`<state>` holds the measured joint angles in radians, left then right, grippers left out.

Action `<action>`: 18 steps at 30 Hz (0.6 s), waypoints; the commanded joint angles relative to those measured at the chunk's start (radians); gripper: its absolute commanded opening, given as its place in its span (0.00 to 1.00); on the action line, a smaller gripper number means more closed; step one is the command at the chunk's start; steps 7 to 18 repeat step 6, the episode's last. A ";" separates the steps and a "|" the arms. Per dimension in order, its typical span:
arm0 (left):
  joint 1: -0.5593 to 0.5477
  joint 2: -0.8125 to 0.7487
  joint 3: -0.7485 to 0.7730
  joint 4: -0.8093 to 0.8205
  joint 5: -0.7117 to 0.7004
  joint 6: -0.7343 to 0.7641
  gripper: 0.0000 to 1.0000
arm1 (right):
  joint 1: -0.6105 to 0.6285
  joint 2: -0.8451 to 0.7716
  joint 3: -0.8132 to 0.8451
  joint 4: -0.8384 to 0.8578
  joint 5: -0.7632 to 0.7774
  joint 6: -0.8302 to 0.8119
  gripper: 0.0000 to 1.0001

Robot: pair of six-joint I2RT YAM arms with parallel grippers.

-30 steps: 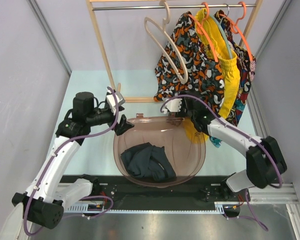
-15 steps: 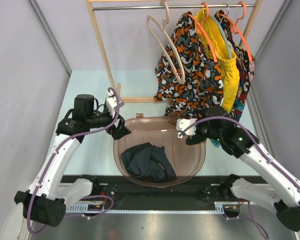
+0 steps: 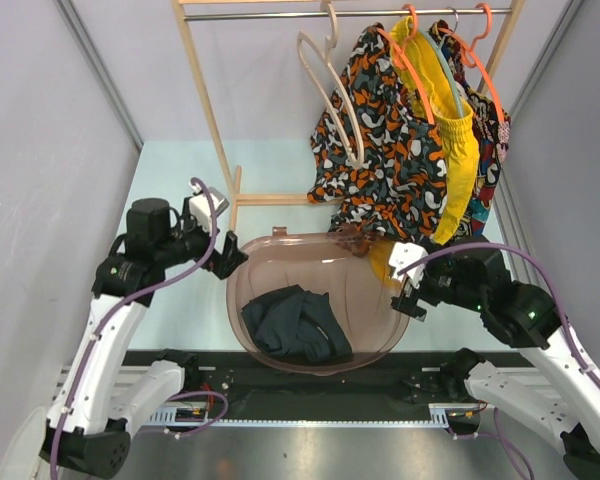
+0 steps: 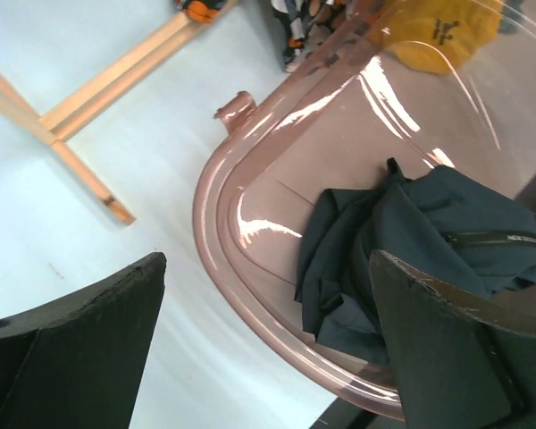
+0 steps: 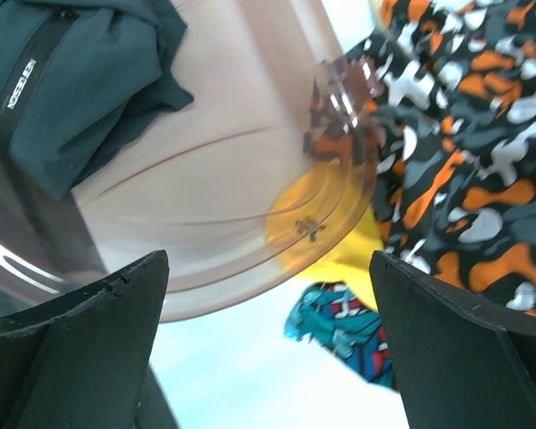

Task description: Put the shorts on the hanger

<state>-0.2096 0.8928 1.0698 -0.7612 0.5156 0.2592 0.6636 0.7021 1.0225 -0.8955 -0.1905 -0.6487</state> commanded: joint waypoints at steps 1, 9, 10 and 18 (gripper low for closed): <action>0.007 -0.043 -0.044 0.034 -0.078 -0.037 1.00 | -0.004 -0.007 0.031 -0.043 0.020 0.072 1.00; 0.007 -0.057 -0.031 0.022 -0.124 -0.043 1.00 | -0.002 0.014 0.031 -0.057 0.025 0.069 1.00; 0.007 -0.057 -0.031 0.022 -0.124 -0.043 1.00 | -0.002 0.014 0.031 -0.057 0.025 0.069 1.00; 0.007 -0.057 -0.031 0.022 -0.124 -0.043 1.00 | -0.002 0.014 0.031 -0.057 0.025 0.069 1.00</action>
